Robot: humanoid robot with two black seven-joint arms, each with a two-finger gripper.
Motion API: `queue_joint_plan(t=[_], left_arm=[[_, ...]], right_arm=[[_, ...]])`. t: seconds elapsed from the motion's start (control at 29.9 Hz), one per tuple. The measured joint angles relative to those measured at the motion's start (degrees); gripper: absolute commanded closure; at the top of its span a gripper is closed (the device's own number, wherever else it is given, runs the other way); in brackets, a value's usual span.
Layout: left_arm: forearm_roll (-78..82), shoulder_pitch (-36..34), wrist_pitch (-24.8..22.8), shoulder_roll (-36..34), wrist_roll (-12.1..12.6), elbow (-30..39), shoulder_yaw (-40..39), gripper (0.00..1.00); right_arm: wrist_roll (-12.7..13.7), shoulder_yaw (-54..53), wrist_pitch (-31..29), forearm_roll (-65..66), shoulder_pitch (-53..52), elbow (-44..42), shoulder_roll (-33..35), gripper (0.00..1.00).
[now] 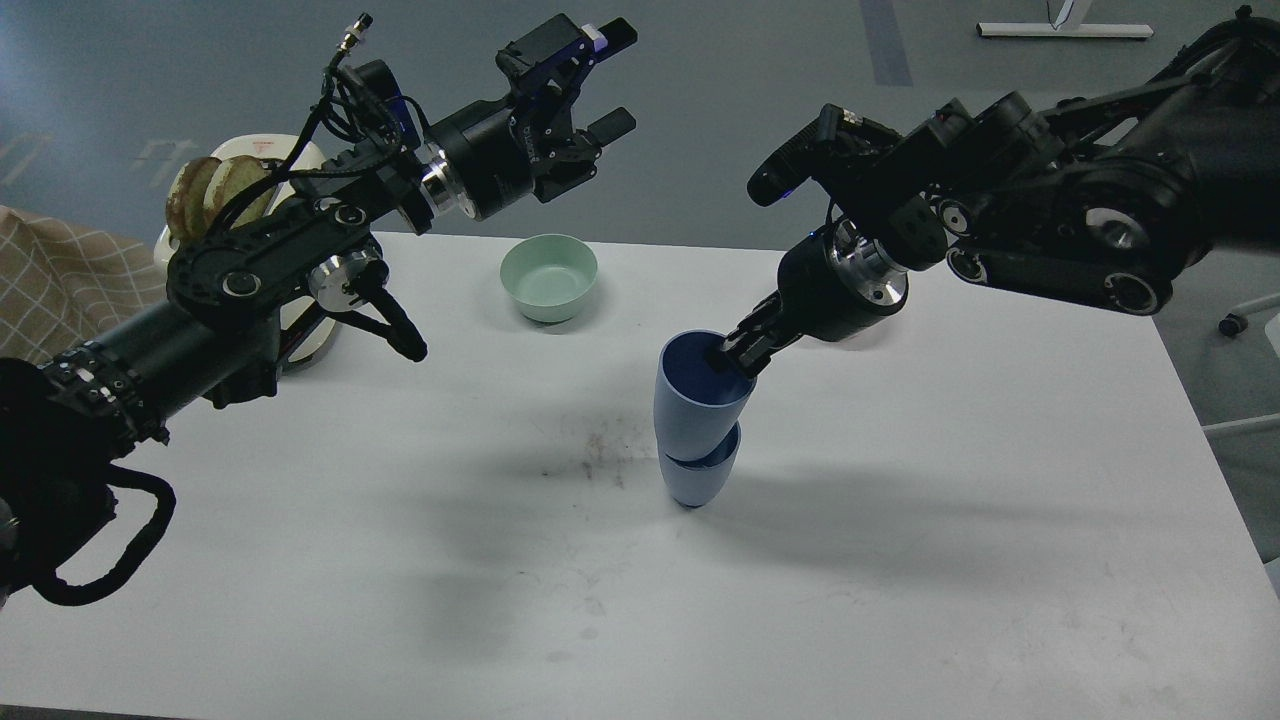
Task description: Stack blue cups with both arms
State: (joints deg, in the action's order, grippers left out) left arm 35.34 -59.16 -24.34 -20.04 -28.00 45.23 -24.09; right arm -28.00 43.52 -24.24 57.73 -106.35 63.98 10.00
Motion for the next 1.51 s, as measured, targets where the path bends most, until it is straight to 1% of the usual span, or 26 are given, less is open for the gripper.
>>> queue_joint_plan(t=[0.4, 0.43, 0.54, 0.57, 0.64, 0.77, 0.87, 0.9, 0.97, 1.0, 1.04, 1.1, 1.24, 1.34, 1.44, 1.51], left_arm=[[0.0, 0.02, 0.05, -0.1, 0.0, 0.02, 0.0, 0.02], [-0.01, 0.07, 0.02, -0.13, 0.0, 0.02, 0.0, 0.02], [-0.08, 0.09, -0.05, -0.16, 0.0, 0.02, 0.0, 0.02], [-0.08, 0.09, -0.07, -0.16, 0.0, 0.02, 0.0, 0.02], [-0.08, 0.09, -0.09, -0.17, 0.0, 0.02, 0.0, 0.02], [-0.08, 0.09, -0.17, -0.18, 0.0, 0.02, 0.0, 0.02], [-0.08, 0.09, -0.18, -0.22, 0.0, 0.04, 0.0, 0.02], [-0.07, 0.09, -0.18, -0.29, 0.0, 0.04, 0.0, 0.02], [-0.04, 0.09, -0.18, -0.43, 0.0, 0.04, 0.0, 0.02], [-0.03, 0.09, -0.18, -0.47, 0.0, 0.04, 0.0, 0.02], [-0.03, 0.09, -0.18, -0.5, 0.0, 0.04, 0.0, 0.02], [-0.03, 0.09, -0.15, -0.51, 0.0, 0.04, 0.0, 0.02], [-0.03, 0.09, 0.25, -0.54, 0.0, -0.06, -0.26, 0.02], [-0.07, 0.44, 1.06, -0.54, 0.0, -0.41, -2.14, 0.02], [-0.15, 0.74, 1.89, -0.55, 0.0, -0.81, -3.76, 0.02], [-0.31, 0.81, 2.55, -0.54, 0.0, -1.39, -4.05, 0.02]], right_arm=[[0.0, 0.86, -0.02, 0.18, 0.01, -0.11, 0.02, 1.0], [0.0, 0.86, -0.02, 0.18, 0.01, -0.22, 0.02, 0.99], [0.0, 0.87, 0.01, 0.17, 0.01, -0.61, 0.02, 0.85], [0.0, 0.87, 0.03, 0.16, 0.01, -0.65, 0.02, 0.82], [0.0, 0.88, 0.05, 0.14, 0.01, -0.69, 0.02, 0.7], [0.0, 1.02, 0.06, 0.09, 0.01, -0.7, 0.02, 0.61], [0.0, 1.04, 0.06, -0.02, 0.01, -0.7, 0.03, 0.51], [0.0, 1.04, 0.06, -0.1, 0.01, -0.71, 0.08, 0.46], [0.0, 0.92, 0.06, -0.37, 0.01, -0.95, 0.24, 0.39], [0.0, 0.77, 0.06, -0.69, 0.01, -1.24, 0.39, 0.28], [0.0, 0.54, 0.06, -1.25, -0.04, -1.72, 0.56, 0.14], [-0.01, -0.46, 0.06, -3.06, -0.69, -3.02, 1.83, 0.01], [0.0, -4.94, 0.07, -5.93, -1.86, -5.75, 6.53, 0.0], [0.0, -9.31, 0.11, -6.49, -1.69, -8.56, 11.1, 0.0], [0.0, -14.14, 0.23, -6.72, 0.07, -11.14, 16.43, 0.0], [0.0, -17.96, 0.4, -6.9, 3.03, -12.5, 19.1, 0.0]])
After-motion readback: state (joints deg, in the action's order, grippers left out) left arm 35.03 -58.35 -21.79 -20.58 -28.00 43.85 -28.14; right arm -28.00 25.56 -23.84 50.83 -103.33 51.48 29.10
